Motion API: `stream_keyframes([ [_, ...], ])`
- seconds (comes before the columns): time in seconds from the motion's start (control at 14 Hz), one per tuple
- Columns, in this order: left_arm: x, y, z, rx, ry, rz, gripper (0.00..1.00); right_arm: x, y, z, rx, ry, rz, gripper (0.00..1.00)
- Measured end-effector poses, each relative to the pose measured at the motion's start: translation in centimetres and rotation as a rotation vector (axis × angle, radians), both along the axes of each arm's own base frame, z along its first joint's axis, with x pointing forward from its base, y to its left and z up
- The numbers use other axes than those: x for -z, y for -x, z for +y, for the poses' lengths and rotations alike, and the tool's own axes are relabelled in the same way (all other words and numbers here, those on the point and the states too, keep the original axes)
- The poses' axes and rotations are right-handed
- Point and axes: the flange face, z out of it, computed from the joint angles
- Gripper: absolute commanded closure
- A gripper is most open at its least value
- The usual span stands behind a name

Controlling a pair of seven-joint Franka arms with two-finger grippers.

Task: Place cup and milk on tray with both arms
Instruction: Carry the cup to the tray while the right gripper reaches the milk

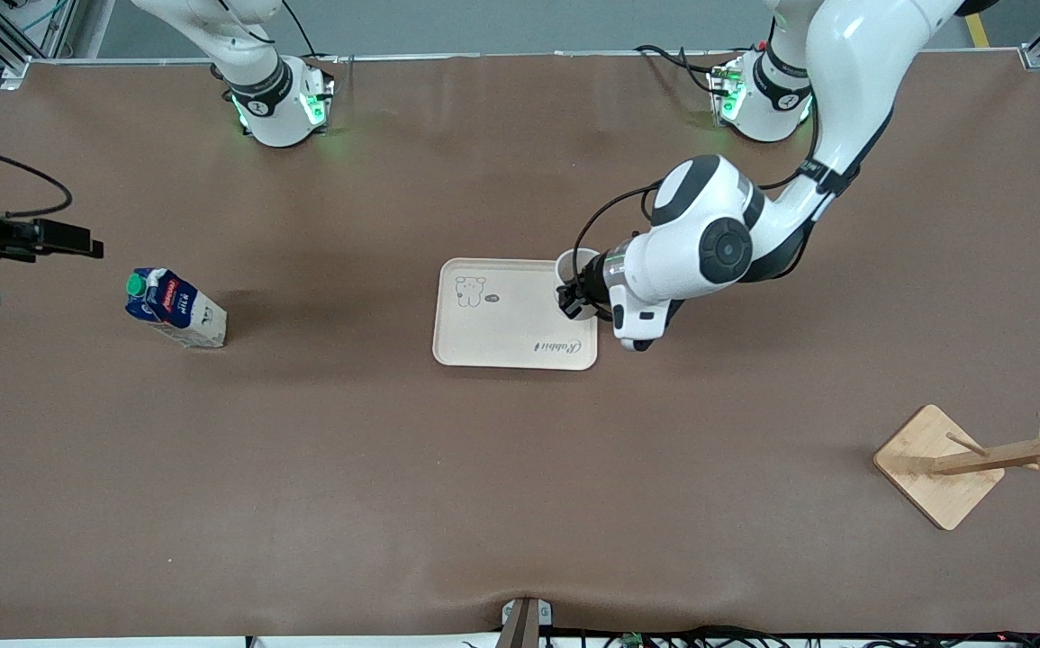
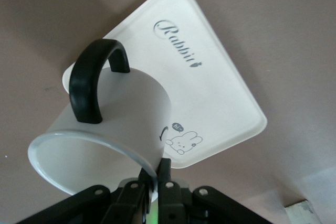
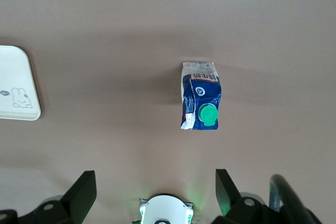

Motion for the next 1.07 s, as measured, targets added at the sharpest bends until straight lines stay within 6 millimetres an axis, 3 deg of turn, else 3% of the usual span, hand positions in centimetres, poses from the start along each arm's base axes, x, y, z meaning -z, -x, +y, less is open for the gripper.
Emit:
stream_keyframes([
  [0.36,5.2,1.0,-0.9,-0.019,-0.012,0.115,1.0,4.1,-1.2,-1.3,0.019,-0.01,0.07,0.0],
  [0.71,9.1,0.5,-0.4,-0.046,-0.061,0.119,1.0,5.1,-1.0,-1.5,0.033,-0.011,0.113,0.0],
  [0.79,9.4,0.4,-0.6,-0.053,-0.069,0.114,0.95,5.6,-1.1,-1.8,0.054,-0.007,0.122,0.0],
  [0.86,9.4,0.2,-0.9,-0.06,-0.074,0.11,0.39,6.2,-1.2,-2.2,0.069,-0.005,0.134,0.0],
  [0.93,9.3,0.1,-1.0,-0.062,-0.077,0.106,0.0,7.0,-1.4,-2.4,0.078,-0.005,0.148,0.0],
  [1.07,9.5,-0.2,-0.7,-0.067,-0.08,0.103,0.0,8.4,-1.6,-2.5,0.083,-0.007,0.173,0.0],
])
